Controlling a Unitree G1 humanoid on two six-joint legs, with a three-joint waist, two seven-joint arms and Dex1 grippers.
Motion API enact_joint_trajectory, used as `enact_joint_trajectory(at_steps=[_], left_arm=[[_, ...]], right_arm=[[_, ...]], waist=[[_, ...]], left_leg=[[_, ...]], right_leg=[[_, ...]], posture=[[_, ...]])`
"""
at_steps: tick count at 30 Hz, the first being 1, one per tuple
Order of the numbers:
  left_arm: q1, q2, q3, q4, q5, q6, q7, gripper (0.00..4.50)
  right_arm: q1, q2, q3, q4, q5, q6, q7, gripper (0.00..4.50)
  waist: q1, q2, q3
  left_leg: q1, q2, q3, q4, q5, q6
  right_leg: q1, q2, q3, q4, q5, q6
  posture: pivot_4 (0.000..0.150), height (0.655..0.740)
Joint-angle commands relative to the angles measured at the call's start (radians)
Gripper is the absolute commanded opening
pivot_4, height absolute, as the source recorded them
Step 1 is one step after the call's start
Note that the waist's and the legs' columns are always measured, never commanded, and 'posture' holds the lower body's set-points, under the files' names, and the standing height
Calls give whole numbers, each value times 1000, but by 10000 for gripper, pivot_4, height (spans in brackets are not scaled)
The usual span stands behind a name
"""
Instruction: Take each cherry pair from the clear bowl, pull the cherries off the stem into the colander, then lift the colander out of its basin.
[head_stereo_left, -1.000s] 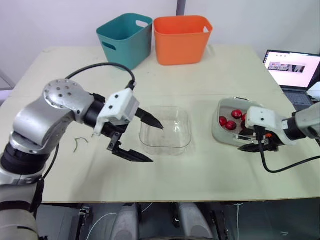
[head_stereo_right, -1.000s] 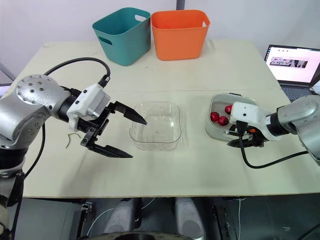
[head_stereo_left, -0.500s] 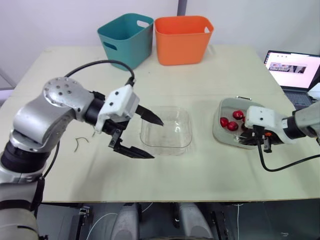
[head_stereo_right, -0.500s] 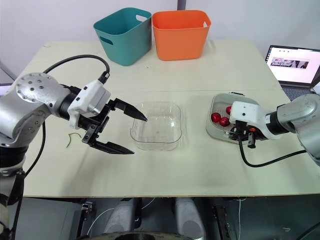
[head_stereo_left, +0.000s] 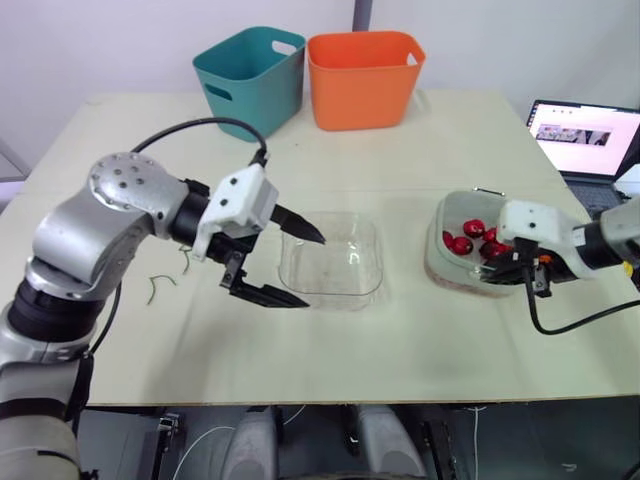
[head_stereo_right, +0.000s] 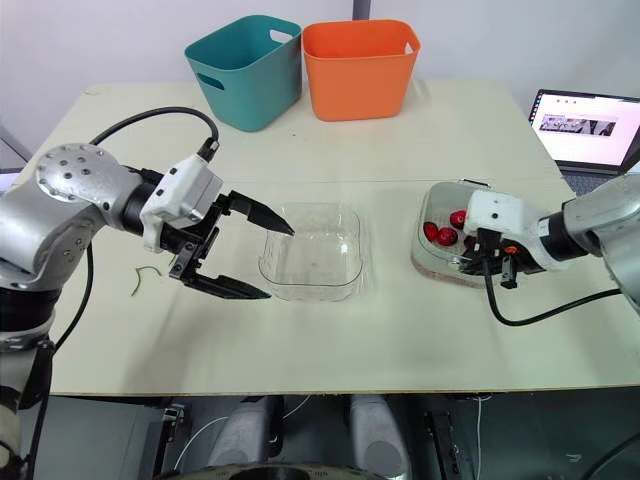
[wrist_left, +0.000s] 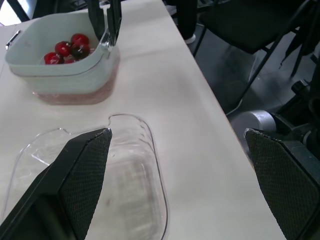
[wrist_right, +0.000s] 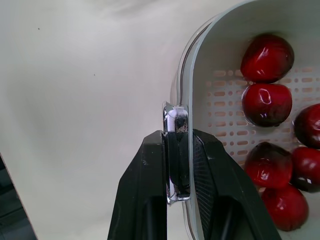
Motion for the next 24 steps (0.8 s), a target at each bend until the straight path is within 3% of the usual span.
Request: enact_joint_trajectory(at_steps=[1,24], left_arm=[[-15,-3,9,25,14,-24,-6,45000],[-72,-41,54,168,18,-52,2,45000]], right_arm=[[-42,-48,-71,3,23,-1,31,4045],[-53,-125,-119,20,52,-27,103,4045]], waist=[[0,0,0],[-1,0,0]], left_leg=[[0,0,0,0,0,0],[0,0,0,1,0,0]], right_leg=[[0,0,0,0,0,0],[0,0,0,1,0,0]], posture=[[1500,7400],[1500,7400]])
